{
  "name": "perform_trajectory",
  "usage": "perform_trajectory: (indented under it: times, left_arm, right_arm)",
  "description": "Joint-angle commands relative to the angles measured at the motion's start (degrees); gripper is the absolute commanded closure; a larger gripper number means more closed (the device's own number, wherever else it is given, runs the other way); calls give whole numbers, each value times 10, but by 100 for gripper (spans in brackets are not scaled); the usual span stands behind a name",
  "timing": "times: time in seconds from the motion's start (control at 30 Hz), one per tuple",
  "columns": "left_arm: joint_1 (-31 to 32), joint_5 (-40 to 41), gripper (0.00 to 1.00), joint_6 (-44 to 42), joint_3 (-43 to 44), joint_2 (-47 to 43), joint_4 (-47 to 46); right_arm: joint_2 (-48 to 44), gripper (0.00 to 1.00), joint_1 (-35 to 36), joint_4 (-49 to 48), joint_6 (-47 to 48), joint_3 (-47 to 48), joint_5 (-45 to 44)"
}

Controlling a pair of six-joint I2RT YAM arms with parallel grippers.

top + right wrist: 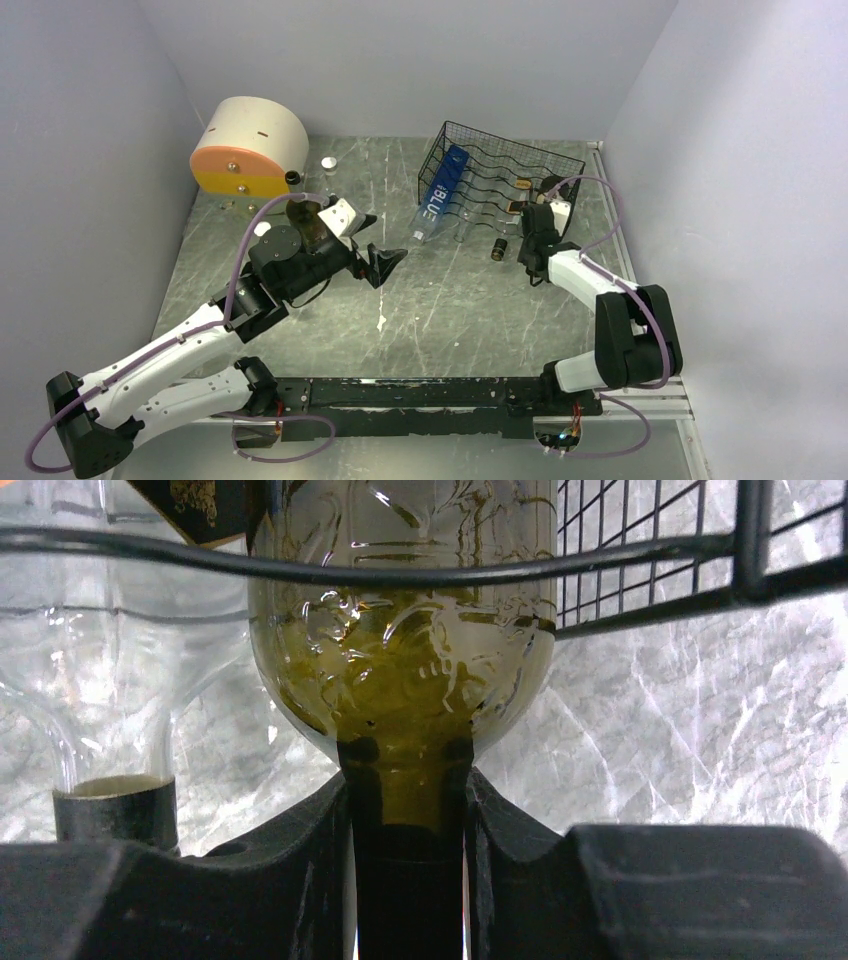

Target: Put the wine bottle on the wine rack

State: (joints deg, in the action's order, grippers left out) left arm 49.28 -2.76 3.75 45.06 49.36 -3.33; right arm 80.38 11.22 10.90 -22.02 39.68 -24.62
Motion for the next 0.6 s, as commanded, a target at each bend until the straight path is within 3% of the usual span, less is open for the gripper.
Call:
perform_trajectory:
  times: [0.0,0.23,0.57]
  left_arm:
    - [-1,4,2,0,12,-5,4]
    - [-1,3,2,-2,14,-3,5]
    - [-1,7,2,-5,15,-4,6]
  right_arm:
    - [-4,74,-10,-88,5,37,-26]
    - [7,56,-16,-78,4,43,-31]
    - [19,54,-21,-57,2,61,-17]
